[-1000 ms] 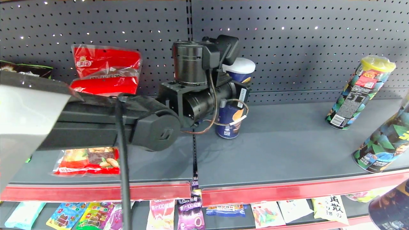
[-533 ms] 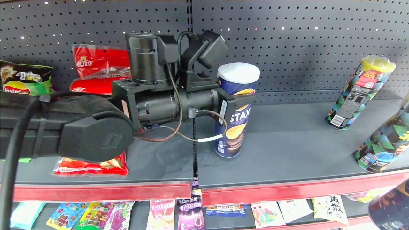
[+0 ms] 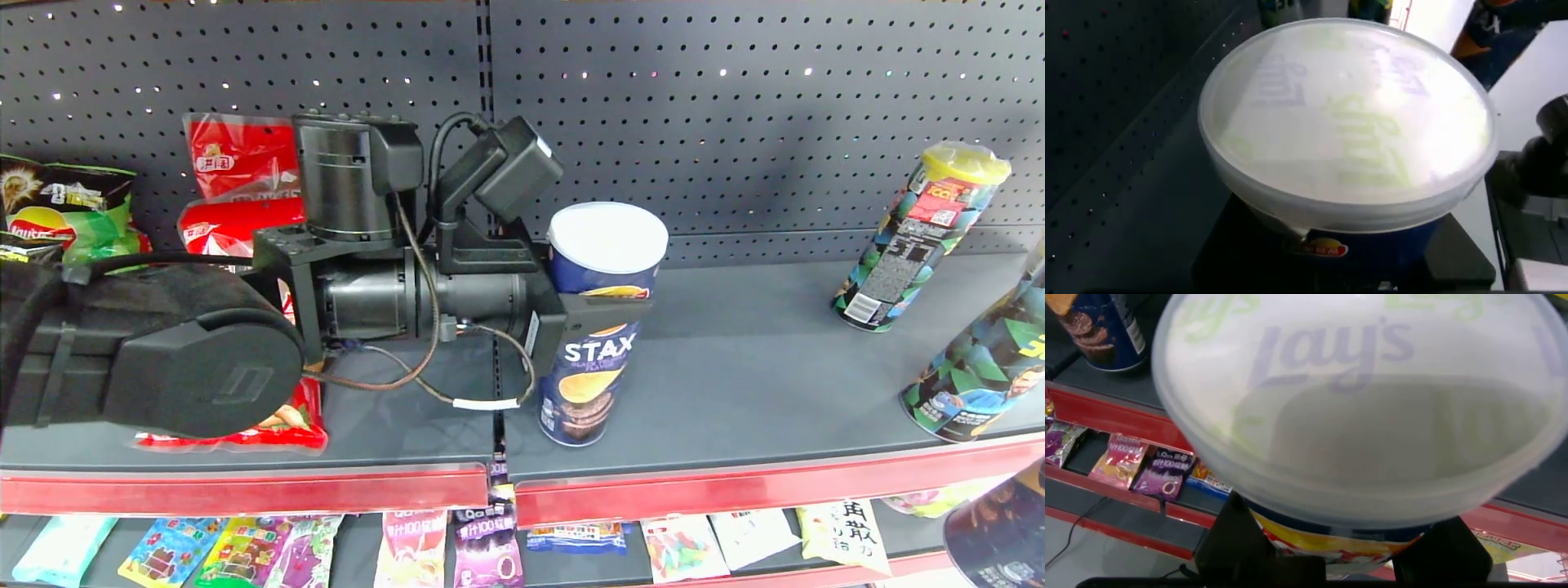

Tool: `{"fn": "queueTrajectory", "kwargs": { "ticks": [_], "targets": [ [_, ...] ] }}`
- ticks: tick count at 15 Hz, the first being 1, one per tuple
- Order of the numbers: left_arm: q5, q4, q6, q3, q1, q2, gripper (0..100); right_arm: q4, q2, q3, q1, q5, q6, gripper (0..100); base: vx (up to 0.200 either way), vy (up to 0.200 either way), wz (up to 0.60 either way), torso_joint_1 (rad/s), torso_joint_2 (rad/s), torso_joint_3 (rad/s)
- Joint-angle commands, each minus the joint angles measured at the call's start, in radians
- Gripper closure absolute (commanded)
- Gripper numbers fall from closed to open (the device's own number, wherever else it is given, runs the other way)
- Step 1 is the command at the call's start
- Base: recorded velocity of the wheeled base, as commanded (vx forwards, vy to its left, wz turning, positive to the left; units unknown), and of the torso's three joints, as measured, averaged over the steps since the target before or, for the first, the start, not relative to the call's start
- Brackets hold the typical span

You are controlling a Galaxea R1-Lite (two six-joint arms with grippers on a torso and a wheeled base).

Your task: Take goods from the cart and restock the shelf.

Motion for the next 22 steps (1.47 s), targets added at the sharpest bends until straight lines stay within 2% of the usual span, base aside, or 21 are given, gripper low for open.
{"fn": "queueTrajectory", "kwargs": {
  "ticks": [1, 3, 7, 12, 14, 17, 20, 21, 22],
  "targets": [
    [-0.028, -0.004, 0.008, 0.02, 0.005, -0.002, 100, 0.001, -0.001, 0.002, 0.0, -0.001, -0.001, 100, 0.0, 0.0, 0.0, 0.0, 0.0, 0.0],
    [-0.061, -0.027, 0.011, 0.043, 0.018, -0.001, 100, 0.001, -0.002, -0.001, -0.002, -0.003, -0.001, 100, 0.0, 0.0, 0.0, 0.0, 0.0, 0.0],
    [-0.071, -0.095, 0.006, 0.092, 0.033, 0.004, 100, 0.003, 0.004, -0.003, -0.002, -0.003, -0.002, 100, 0.0, 0.0, 0.0, 0.0, 0.0, 0.0],
    [-0.091, -0.101, 0.0, 0.093, 0.033, 0.001, 100, 0.003, 0.01, -0.005, -0.002, -0.004, -0.004, 100, 0.0, 0.0, 0.0, 0.0, 0.0, 0.0],
    [-0.115, -0.101, 0.0, 0.095, 0.031, -0.001, 100, 0.001, 0.012, -0.005, -0.002, -0.009, -0.004, 100, 0.0, 0.0, 0.0, 0.0, 0.0, 0.0],
    [-0.12, -0.103, -0.001, 0.116, 0.031, -0.002, 100, 0.001, 0.013, -0.009, -0.002, -0.009, -0.004, 100, 0.0, 0.0, 0.0, 0.0, 0.0, 0.0],
    [-0.118, -0.144, -0.001, 0.144, 0.031, 0.001, 100, 0.001, 0.013, -0.008, -0.002, -0.009, -0.004, 100, 0.0, 0.0, 0.0, 0.0, 0.0, 0.0],
    [-0.117, -0.144, -0.008, 0.144, 0.031, 0.001, 100, 0.001, 0.015, -0.008, -0.002, -0.009, -0.004, 100, 0.0, 0.0, 0.0, 0.0, 0.0, 0.0],
    [-0.114, -0.144, -0.038, 0.144, 0.031, -0.001, 100, 0.001, 0.016, -0.008, -0.002, -0.009, -0.005, 100, 0.0, 0.0, 0.0, 0.0, 0.0, 0.0]
  ]
}}
